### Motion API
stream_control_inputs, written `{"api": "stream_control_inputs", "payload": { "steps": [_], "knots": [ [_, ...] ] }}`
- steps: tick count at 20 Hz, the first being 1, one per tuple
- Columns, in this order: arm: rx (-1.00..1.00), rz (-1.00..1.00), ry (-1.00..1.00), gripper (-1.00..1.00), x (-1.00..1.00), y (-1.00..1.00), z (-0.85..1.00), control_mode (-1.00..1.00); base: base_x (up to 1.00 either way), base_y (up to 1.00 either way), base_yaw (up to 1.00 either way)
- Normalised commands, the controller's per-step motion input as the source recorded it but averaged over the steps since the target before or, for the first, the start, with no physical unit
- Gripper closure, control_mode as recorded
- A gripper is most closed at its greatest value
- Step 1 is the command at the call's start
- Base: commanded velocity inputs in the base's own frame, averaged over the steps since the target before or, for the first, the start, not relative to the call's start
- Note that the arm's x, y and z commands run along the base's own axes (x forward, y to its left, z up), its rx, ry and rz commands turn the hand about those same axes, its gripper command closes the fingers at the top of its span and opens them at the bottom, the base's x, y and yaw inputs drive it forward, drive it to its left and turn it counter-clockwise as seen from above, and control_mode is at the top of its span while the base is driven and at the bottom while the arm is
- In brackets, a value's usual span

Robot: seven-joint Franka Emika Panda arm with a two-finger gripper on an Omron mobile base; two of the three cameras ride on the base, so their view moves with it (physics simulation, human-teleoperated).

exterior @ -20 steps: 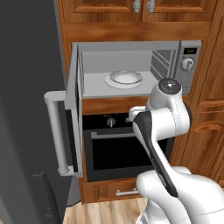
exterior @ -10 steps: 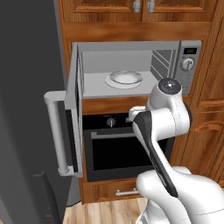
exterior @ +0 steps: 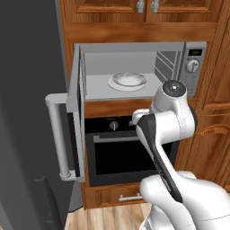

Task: Transport the chicken drumstick from the fridge to the microwave and turn on the microwave.

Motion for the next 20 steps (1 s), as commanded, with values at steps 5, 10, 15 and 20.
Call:
{"api": "stream_control_inputs", "payload": {
  "steps": [5, 10, 15, 20],
  "knots": [
    [0.0, 0.0, 0.0, 1.0, -0.03, 0.0, -0.04, -1.0, 0.0, 0.0, 0.0],
    [0.0, 0.0, -0.19, 1.0, 0.04, -0.01, 0.05, -1.0, 0.0, 0.0, 0.0],
    [0.0, 0.0, -0.15, 1.0, 0.18, -0.08, 0.19, -1.0, 0.0, 0.0, 0.0],
    [0.0, 0.0, -0.05, 1.0, 0.33, -0.1, 0.08, -1.0, 0.0, 0.0, 0.0]
  ]
}}
